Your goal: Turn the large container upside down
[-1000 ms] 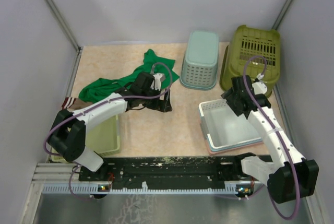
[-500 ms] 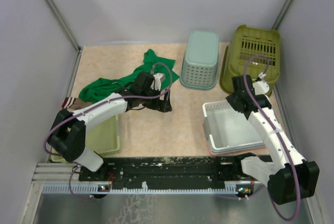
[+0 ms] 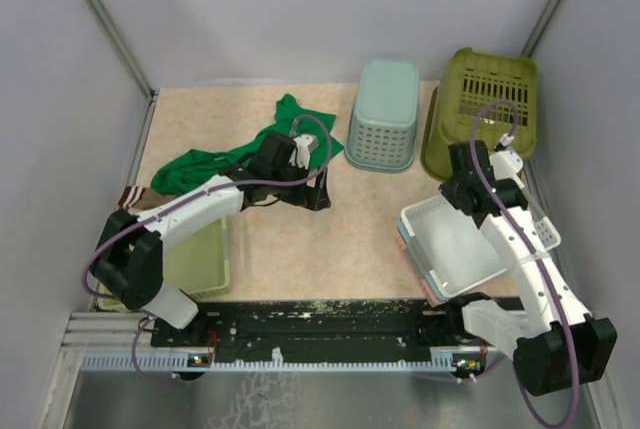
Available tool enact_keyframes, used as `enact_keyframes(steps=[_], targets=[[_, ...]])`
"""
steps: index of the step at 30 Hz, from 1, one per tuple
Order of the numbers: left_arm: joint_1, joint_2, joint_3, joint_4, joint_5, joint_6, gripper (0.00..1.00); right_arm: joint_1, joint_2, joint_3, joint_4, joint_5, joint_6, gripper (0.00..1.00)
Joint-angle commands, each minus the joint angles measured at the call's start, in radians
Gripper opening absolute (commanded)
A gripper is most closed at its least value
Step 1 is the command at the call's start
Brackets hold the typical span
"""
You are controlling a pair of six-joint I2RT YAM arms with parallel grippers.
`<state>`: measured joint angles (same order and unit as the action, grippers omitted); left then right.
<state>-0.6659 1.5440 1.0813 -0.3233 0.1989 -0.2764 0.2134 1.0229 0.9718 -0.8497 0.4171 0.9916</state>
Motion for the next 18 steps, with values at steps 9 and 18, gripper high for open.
enact_keyframes(steps=[9, 18], targets=[[-0.003, -0.044, 0.111, -0.044, -0.036, 0.052, 0.98, -0.003, -0.04, 0.299, -0.099, 0.027, -0.092, 0.0], [-0.001, -0.067, 0.127, -0.023, -0.033, 0.054, 0.98, -0.004, -0.044, 0.427, -0.073, -0.02, -0.118, 0.0]])
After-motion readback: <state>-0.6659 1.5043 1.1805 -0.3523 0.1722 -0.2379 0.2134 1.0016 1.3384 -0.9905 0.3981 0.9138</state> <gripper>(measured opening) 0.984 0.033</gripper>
